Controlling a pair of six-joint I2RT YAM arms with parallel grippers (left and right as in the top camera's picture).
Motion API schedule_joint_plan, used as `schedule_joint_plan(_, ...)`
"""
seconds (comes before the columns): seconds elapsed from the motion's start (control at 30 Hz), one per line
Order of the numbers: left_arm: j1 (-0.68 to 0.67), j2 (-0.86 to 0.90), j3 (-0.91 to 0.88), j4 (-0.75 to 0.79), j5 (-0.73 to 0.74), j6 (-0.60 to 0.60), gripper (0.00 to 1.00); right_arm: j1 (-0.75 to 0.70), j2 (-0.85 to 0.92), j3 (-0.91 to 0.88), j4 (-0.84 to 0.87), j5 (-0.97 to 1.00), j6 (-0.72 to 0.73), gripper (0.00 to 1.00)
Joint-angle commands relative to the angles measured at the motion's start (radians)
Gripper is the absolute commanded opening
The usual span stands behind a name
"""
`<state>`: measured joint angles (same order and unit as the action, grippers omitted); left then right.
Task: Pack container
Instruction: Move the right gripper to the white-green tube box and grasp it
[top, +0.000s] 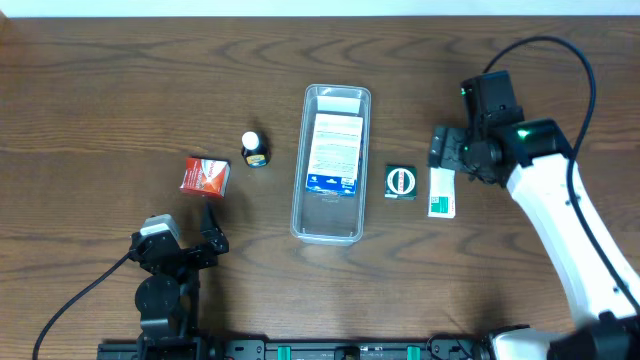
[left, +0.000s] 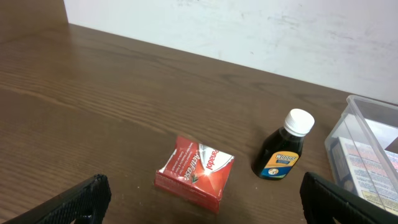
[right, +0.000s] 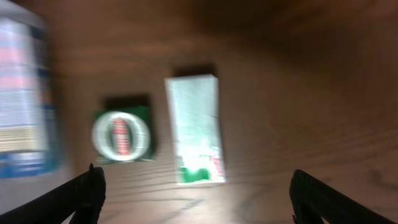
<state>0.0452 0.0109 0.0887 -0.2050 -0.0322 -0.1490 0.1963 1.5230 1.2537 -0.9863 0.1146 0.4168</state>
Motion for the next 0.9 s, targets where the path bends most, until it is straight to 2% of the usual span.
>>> schedule_joint_plan(0.0,0.006,-0.005,-0.016,-0.034,-0.001,0.010,0.98,-0.035,0.074,-0.059,0.016,-0.042,-0.098,0.93)
schedule_joint_plan(0.23,0.006,-0.005,-0.016,-0.034,-0.001,0.010,0.98,-0.036,0.203,-0.087,0.085,-0.079,-0.190,0.85)
schedule_joint_plan(0.5,0.006,-0.005,-0.016,-0.034,-0.001,0.010,0.98,-0.036,0.301,-0.087,0.123,-0.082,-0.140,0.72)
schedule_joint_plan(0.67,0.006,-0.005,-0.016,-0.034,-0.001,0.010,0.98,-0.032,0.339,-0.087,0.147,-0.105,-0.140,0.56)
schedule_joint_plan(0.87,0.006,-0.005,-0.016,-0.034,-0.001,0.010,0.98,-0.032,0.340,-0.087,0.156,-0.105,-0.117,0.49)
